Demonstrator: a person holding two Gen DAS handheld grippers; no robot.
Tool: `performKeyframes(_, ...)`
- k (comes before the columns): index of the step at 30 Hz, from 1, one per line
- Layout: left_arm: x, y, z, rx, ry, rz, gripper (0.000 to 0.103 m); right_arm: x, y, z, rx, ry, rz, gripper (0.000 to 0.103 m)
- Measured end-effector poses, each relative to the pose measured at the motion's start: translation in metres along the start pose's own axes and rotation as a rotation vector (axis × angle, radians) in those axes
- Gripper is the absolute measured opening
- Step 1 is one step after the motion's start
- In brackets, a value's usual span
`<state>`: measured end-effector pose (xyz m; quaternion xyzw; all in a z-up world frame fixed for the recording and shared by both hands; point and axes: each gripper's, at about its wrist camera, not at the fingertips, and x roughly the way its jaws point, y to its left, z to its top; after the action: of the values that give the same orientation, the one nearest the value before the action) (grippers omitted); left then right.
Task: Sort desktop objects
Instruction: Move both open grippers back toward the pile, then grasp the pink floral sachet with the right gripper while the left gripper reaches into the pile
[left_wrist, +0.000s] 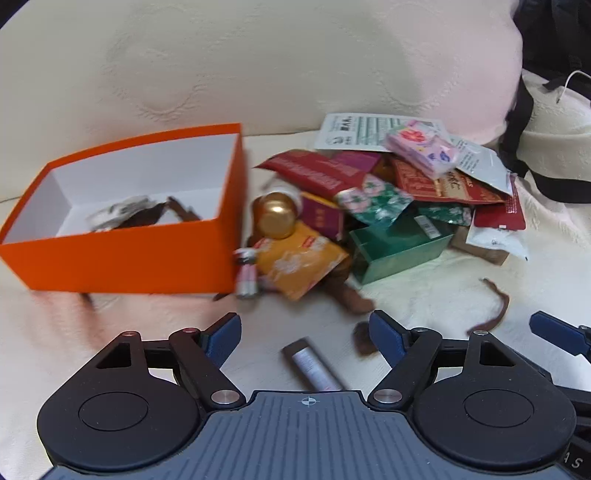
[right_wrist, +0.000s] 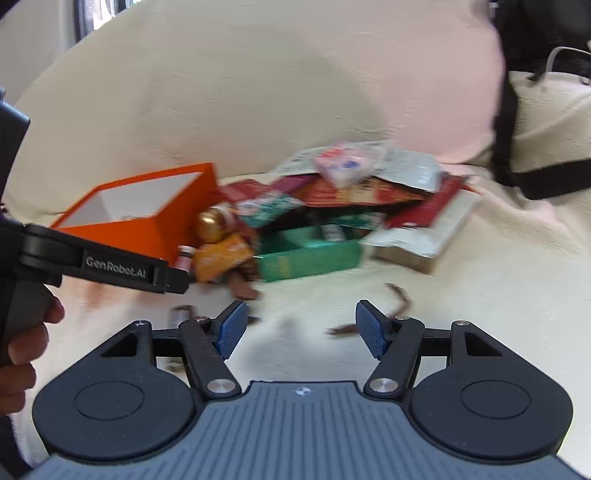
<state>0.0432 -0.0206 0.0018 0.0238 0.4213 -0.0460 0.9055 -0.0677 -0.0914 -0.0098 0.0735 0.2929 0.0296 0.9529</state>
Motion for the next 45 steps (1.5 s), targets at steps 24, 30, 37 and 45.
performKeyframes(24, 0.078, -0.014, 0.101, -0.114, 0.059, 0.058, 0.089, 0.092, -0.030, 0.122, -0.186, -0.071, 0.083, 0.076)
performKeyframes(30, 0.089, 0.004, 0.102, -0.187, 0.062, 0.025, 0.096, 0.123, -0.036, 0.135, -0.163, 0.002, 0.110, 0.076)
performKeyframes(37, 0.093, 0.013, 0.104, -0.215, 0.064, -0.014, 0.097, 0.139, -0.040, 0.133, -0.157, 0.044, 0.112, 0.064)
performKeyframes(45, 0.082, 0.026, 0.105, -0.257, 0.072, -0.091, 0.096, 0.142, -0.035, 0.134, -0.196, 0.042, 0.078, 0.073)
